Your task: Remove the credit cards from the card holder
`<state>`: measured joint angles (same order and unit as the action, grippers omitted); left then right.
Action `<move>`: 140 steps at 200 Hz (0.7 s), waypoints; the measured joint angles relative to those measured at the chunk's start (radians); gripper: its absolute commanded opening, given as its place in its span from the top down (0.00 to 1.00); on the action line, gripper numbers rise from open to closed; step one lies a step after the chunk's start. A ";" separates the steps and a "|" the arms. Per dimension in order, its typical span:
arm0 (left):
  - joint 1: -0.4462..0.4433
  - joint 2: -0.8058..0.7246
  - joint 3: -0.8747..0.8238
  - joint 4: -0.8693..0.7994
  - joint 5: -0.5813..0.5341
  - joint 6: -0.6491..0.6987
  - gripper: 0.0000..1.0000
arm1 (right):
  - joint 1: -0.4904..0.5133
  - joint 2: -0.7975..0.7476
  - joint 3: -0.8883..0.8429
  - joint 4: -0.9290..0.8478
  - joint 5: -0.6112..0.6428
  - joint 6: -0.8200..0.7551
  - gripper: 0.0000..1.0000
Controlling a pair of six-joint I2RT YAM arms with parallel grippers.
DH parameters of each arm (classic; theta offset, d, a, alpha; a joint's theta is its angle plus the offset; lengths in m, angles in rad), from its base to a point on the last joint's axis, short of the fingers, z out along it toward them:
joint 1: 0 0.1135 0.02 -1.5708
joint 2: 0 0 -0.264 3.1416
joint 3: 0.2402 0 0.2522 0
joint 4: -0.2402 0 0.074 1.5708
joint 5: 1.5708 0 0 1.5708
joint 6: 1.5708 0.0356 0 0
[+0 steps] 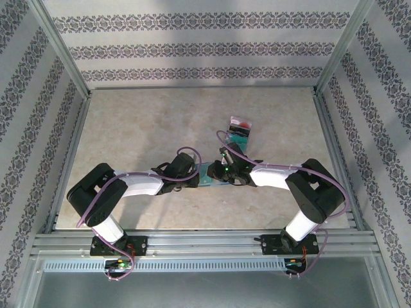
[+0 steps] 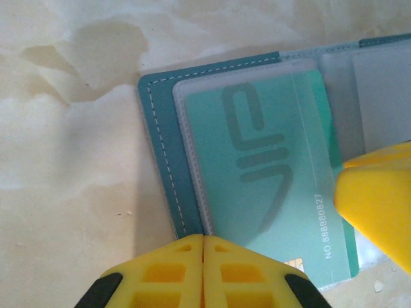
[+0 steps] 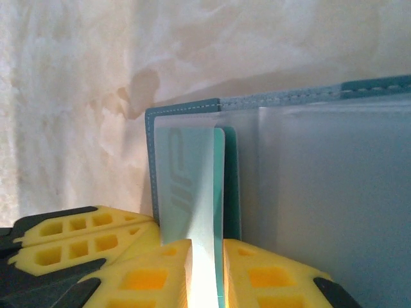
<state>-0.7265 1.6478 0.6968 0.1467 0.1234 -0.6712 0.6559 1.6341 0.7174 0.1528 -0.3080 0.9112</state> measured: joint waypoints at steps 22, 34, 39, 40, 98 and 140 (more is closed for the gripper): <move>0.000 0.000 0.000 0.001 0.000 0.000 0.93 | 0.000 0.000 -0.007 0.030 -0.016 0.013 0.80; 0.000 0.000 -0.001 0.001 -0.001 0.000 0.93 | -0.003 0.002 -0.007 0.048 -0.029 0.021 0.80; 0.000 0.000 -0.001 0.001 -0.001 0.000 0.93 | -0.005 0.005 -0.007 0.060 -0.035 0.026 0.80; 0.000 0.000 -0.001 0.001 -0.001 0.000 0.93 | -0.005 0.005 -0.007 0.062 -0.037 0.026 0.80; 0.000 0.000 -0.001 0.000 -0.005 0.000 0.93 | -0.006 0.032 -0.021 0.167 -0.076 0.053 0.79; 0.000 0.000 -0.001 0.000 -0.008 -0.003 0.93 | -0.027 0.031 -0.047 0.216 -0.117 0.064 0.82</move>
<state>-0.7265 1.6478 0.6960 0.1467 0.1158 -0.6743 0.6289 1.6653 0.6704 0.3687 -0.4248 0.9756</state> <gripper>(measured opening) 0.070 0.185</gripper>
